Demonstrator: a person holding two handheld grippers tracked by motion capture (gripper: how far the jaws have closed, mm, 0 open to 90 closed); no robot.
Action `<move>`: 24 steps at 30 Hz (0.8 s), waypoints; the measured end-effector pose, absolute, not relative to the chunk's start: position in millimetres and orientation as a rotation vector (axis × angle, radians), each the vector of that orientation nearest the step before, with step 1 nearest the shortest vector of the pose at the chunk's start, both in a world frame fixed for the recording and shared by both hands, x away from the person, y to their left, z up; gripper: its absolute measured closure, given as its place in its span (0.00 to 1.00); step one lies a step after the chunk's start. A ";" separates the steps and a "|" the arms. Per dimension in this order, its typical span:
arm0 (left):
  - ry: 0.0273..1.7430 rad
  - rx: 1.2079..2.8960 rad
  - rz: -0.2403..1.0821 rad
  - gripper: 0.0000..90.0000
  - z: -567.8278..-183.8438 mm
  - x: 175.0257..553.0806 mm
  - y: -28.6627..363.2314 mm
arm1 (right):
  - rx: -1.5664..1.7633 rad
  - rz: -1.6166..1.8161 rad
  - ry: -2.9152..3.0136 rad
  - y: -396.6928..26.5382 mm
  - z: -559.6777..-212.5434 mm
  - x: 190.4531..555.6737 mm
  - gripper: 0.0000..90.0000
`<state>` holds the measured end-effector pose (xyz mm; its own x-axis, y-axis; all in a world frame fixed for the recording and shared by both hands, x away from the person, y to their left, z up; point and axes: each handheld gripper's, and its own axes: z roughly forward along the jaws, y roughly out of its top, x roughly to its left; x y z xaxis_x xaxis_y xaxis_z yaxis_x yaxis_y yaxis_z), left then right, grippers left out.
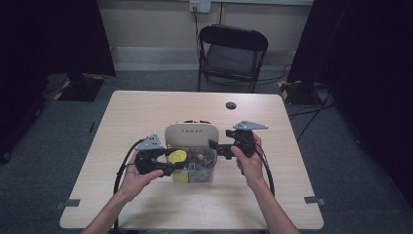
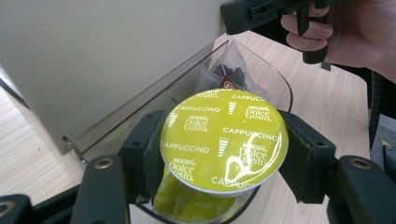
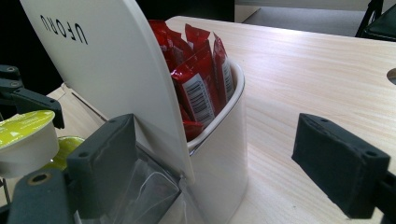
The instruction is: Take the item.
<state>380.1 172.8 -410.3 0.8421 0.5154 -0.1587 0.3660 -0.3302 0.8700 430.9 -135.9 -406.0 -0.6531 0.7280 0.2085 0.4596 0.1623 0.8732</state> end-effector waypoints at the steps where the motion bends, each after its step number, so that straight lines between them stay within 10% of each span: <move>1: 0.650 1.949 0.171 0.42 -409.9 379.9 173.8 | 1.151 1.489 2.182 -136.0 -406.1 431.0 0.15; 24: 0.680 1.902 0.194 0.42 -399.1 379.1 199.6 | 1.150 1.484 2.184 -134.9 -406.6 430.7 0.15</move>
